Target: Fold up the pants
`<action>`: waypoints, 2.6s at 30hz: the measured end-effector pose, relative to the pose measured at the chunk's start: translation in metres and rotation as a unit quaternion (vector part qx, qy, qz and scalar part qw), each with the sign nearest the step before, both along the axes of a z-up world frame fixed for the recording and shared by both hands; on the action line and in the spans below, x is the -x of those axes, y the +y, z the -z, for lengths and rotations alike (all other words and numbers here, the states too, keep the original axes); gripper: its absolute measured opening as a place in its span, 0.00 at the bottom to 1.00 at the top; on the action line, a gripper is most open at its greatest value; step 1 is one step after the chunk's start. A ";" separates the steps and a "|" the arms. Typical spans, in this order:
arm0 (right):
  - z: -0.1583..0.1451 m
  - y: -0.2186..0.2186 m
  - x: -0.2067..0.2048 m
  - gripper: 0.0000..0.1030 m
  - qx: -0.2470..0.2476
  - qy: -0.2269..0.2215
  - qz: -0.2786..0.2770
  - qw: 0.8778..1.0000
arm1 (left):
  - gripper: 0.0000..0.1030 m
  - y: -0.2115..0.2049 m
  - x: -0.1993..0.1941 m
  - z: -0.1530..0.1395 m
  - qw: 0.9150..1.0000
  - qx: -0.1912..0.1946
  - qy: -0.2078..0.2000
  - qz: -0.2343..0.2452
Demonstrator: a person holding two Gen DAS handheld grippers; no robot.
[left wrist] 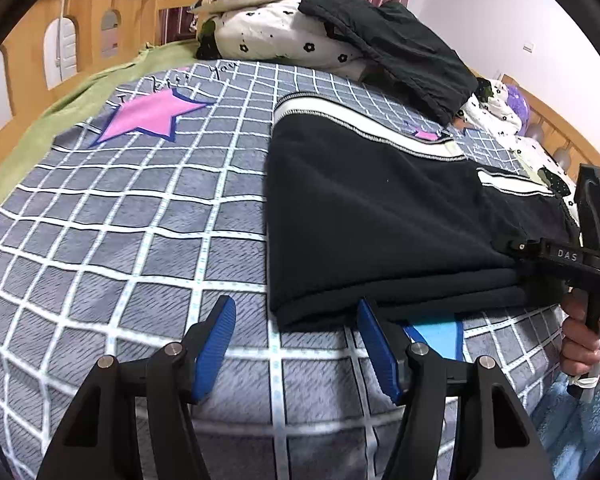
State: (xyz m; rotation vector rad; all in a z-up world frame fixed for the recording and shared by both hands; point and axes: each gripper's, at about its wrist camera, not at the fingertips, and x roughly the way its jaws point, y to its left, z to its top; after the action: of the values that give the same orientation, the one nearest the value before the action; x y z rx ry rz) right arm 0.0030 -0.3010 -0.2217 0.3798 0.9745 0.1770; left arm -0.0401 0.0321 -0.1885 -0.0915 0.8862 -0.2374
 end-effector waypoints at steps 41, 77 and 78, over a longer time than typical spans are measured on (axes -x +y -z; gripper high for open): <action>-0.098 -0.158 0.088 0.67 0.164 -0.112 0.131 0.971 | 0.62 -0.033 -0.079 -0.047 1.000 0.022 0.011 -0.017; -0.098 -0.264 0.016 0.34 0.137 -0.145 0.243 0.949 | 0.10 -0.039 -0.169 -0.044 0.992 0.118 0.034 0.012; -0.114 -0.252 0.014 0.33 0.143 -0.160 0.237 0.948 | 0.10 -0.040 -0.169 -0.053 0.992 0.118 0.027 0.017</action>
State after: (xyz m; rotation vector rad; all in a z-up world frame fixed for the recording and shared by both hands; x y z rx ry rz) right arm -0.0113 -0.5532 -0.1072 0.2968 0.5552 -0.3312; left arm 0.1285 -0.0077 -0.1358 -0.3043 0.9117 -0.3729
